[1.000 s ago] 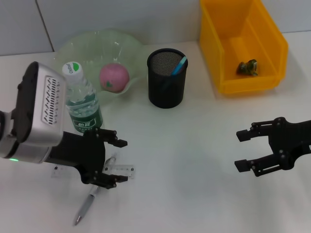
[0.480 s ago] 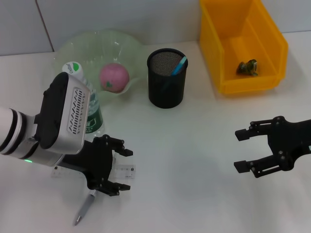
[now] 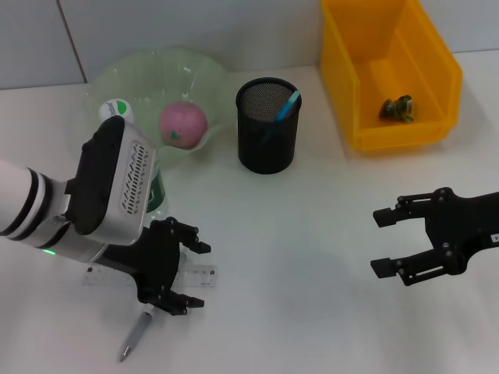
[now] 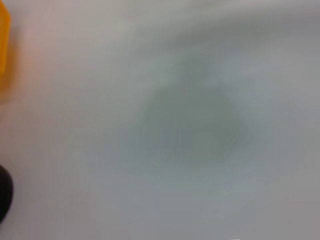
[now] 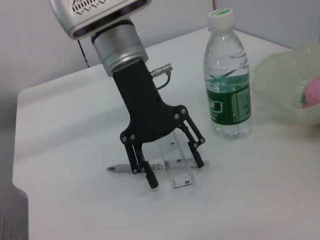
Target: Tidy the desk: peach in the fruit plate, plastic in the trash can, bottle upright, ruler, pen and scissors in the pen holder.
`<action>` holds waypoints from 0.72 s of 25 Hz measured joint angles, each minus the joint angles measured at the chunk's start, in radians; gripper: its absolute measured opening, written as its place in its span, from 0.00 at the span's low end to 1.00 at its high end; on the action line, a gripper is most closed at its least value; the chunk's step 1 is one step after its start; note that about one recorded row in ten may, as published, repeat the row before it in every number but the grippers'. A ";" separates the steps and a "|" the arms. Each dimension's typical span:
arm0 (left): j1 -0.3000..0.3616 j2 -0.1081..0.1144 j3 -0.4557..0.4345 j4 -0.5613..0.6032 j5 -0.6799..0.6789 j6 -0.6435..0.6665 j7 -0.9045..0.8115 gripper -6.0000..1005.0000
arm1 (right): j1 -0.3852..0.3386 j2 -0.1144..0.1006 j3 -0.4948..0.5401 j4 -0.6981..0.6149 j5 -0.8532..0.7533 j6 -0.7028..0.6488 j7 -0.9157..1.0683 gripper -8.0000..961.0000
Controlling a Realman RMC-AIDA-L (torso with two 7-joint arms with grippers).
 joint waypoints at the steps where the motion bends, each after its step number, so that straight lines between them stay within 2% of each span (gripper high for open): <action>1: 0.000 0.000 0.000 0.000 0.000 0.000 0.000 0.78 | 0.000 0.001 0.000 0.000 0.000 0.000 0.003 0.87; 12: -0.025 -0.001 0.002 -0.022 0.011 0.009 -0.001 0.78 | 0.006 0.002 0.000 -0.001 -0.005 0.001 0.010 0.87; 18: -0.035 -0.001 0.010 -0.025 0.030 0.015 -0.004 0.78 | 0.017 0.010 0.000 -0.001 -0.032 0.005 0.016 0.87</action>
